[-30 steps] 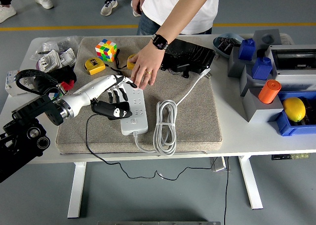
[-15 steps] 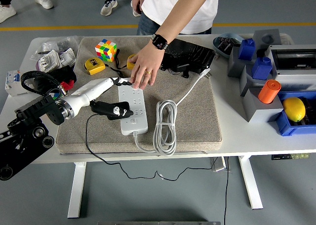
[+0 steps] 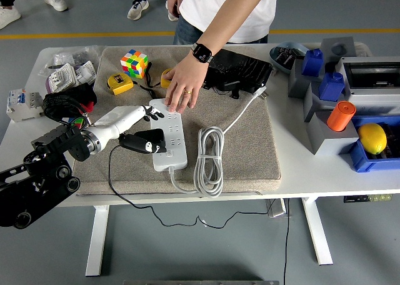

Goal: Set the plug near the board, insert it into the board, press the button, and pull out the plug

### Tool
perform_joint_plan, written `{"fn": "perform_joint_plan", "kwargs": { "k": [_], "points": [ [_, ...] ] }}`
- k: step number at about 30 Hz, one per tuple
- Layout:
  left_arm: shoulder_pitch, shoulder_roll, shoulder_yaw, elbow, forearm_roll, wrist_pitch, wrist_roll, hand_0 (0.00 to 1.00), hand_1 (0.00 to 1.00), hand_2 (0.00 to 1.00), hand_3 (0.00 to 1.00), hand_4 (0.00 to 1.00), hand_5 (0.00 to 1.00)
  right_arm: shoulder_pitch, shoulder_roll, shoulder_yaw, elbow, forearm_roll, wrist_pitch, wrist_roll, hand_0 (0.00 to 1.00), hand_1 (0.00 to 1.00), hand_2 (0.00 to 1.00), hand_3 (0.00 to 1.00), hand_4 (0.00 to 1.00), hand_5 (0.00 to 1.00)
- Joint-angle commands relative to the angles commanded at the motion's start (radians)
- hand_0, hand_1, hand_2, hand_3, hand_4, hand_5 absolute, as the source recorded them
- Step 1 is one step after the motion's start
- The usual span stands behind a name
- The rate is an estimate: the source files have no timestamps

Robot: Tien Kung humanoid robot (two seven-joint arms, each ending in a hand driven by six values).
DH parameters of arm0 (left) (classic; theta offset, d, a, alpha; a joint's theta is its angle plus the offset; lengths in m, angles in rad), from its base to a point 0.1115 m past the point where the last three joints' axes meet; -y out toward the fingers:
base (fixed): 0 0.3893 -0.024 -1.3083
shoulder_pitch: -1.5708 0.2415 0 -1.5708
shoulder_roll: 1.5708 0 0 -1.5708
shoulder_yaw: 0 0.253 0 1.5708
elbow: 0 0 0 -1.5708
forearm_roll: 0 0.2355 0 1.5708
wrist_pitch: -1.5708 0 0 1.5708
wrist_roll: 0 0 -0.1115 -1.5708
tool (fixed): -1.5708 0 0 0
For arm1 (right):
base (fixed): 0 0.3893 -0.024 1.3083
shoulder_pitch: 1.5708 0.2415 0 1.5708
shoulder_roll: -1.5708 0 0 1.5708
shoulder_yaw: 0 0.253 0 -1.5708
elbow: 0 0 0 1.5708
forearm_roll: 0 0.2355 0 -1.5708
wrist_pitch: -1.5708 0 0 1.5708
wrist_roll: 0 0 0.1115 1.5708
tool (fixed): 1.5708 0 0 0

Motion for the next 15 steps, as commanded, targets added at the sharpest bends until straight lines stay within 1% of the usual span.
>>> {"fn": "perform_joint_plan", "kwargs": {
  "k": [2,3,9,10,15],
  "points": [
    [0.000,-0.002,0.009,0.007,0.003,0.009,-0.003,0.676,0.686,0.728,0.765,0.998,0.413,-0.001,0.000,-0.001,0.001,0.000,0.000,0.000,0.706,0.708,0.705,0.599,0.998,0.588],
    [-0.001,-0.004,0.013,0.010,0.007,0.014,-0.005,0.665,0.675,0.705,0.743,0.998,0.384,-0.001,0.000,-0.001,0.001,-0.001,0.000,0.000,0.706,0.708,0.706,0.598,0.998,0.588],
    [-0.008,-0.014,0.038,0.026,0.032,0.038,-0.007,0.665,0.675,0.705,0.743,0.998,0.384,-0.001,-0.002,-0.006,0.001,0.000,0.000,0.000,0.706,0.708,0.706,0.598,0.998,0.588],
    [-0.011,-0.017,0.042,0.031,0.037,0.043,-0.009,0.641,0.660,0.678,0.713,0.998,0.325,-0.001,-0.002,-0.006,0.001,0.000,0.000,0.000,0.705,0.708,0.705,0.598,0.998,0.588],
    [-0.016,-0.025,0.050,0.046,0.042,0.062,-0.018,0.641,0.660,0.678,0.713,0.998,0.325,-0.001,-0.002,-0.004,0.001,-0.001,0.000,0.000,0.705,0.708,0.705,0.598,0.998,0.588]
  ]
}}
